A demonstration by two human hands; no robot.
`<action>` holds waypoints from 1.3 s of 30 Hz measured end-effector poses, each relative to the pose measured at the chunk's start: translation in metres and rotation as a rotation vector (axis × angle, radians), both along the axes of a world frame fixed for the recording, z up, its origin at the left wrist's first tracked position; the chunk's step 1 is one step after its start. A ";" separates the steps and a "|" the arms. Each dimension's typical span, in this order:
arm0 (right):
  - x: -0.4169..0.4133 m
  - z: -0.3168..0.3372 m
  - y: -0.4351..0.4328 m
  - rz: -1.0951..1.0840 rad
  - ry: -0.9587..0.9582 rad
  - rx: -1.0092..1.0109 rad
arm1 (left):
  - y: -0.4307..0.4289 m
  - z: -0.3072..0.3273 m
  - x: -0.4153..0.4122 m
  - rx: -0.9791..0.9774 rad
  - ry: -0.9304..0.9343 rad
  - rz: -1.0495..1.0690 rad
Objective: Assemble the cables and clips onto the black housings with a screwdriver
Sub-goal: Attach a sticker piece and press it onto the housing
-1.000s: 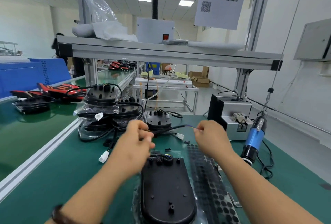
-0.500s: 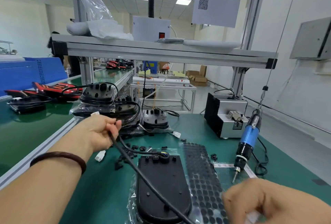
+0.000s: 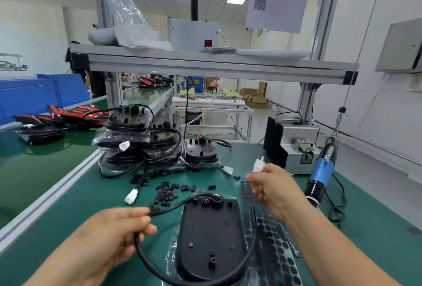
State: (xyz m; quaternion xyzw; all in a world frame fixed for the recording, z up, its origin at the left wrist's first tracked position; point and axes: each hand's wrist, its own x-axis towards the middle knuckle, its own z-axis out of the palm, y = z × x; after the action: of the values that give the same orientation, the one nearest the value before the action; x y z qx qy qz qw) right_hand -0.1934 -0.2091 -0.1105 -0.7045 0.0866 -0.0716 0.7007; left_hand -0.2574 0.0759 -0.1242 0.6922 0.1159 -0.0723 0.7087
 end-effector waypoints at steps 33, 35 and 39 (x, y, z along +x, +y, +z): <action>-0.040 -0.016 0.051 0.241 0.025 0.228 | -0.067 -0.022 0.013 -0.086 -0.066 -0.114; -0.033 -0.011 0.055 0.243 0.036 0.179 | -0.067 -0.016 0.014 -0.212 -0.059 -0.067; -0.015 -0.007 0.064 0.256 0.039 0.003 | -0.060 -0.009 0.021 -0.298 -0.040 -0.004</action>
State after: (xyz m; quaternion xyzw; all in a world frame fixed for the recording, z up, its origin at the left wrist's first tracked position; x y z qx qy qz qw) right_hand -0.2084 -0.1449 -0.1173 -0.7098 0.0096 0.0322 0.7036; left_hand -0.2366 0.0154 -0.1334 0.5808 0.0886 -0.0763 0.8056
